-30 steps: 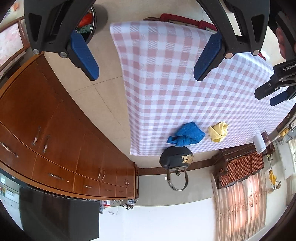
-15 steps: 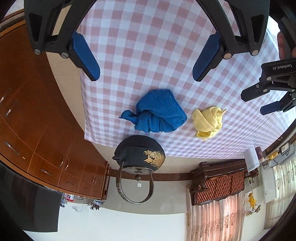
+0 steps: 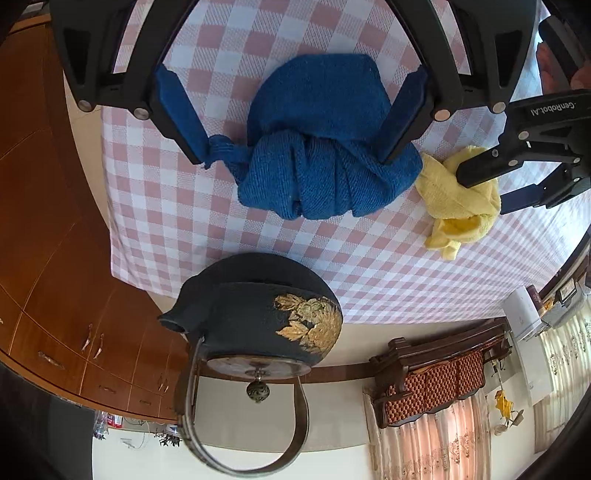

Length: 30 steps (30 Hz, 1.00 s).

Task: Collect trash
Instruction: 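Grasp blue towel with right gripper while left gripper grasps yellow cloth, then carry blue towel and yellow cloth over the black bin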

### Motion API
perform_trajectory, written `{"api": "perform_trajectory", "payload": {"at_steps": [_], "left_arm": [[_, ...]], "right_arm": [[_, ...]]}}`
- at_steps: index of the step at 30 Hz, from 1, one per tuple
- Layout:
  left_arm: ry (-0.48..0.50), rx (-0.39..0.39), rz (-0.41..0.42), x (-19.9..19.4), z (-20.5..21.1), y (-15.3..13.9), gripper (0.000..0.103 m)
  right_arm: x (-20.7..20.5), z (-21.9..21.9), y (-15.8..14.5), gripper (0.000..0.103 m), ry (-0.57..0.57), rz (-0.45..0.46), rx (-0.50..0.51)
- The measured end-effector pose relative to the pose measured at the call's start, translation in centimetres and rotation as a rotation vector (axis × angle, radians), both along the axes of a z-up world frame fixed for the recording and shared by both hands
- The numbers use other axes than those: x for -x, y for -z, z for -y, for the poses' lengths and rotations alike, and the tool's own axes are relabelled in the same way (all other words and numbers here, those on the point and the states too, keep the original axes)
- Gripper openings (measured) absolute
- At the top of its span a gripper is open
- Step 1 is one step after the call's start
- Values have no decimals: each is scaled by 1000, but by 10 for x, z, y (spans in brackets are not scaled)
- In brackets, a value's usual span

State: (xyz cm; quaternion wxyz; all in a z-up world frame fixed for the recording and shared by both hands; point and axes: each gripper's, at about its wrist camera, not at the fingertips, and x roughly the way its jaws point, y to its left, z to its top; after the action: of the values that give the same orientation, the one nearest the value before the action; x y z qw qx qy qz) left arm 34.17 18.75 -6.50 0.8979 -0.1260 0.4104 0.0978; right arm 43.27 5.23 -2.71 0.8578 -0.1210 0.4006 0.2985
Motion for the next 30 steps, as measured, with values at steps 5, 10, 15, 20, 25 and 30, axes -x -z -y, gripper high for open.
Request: {"api": "perform_trajectory", "payload": {"at_steps": [5,10,15,20,25,30], "left_arm": [[28,29,10,-1,4,-1,56],[45,57,32,4,4,-4,41],[52,54,55,29,8,-14,40],[62,31,83,66,18,-28,40],[85,33,113,103,32,-39,40],[113,24,132,133,50,-46,40]], "right_arm": [[-1,-6,7,40,-18,-12,15],[4,7,5,24,-2,-28,-19],[20,28,0,20,13,-13,-40],[39,50,-11,18,41,10,-67],[67,72,-25,14,49,48,-83],[99,92,-37,11,52,68,-107]]}}
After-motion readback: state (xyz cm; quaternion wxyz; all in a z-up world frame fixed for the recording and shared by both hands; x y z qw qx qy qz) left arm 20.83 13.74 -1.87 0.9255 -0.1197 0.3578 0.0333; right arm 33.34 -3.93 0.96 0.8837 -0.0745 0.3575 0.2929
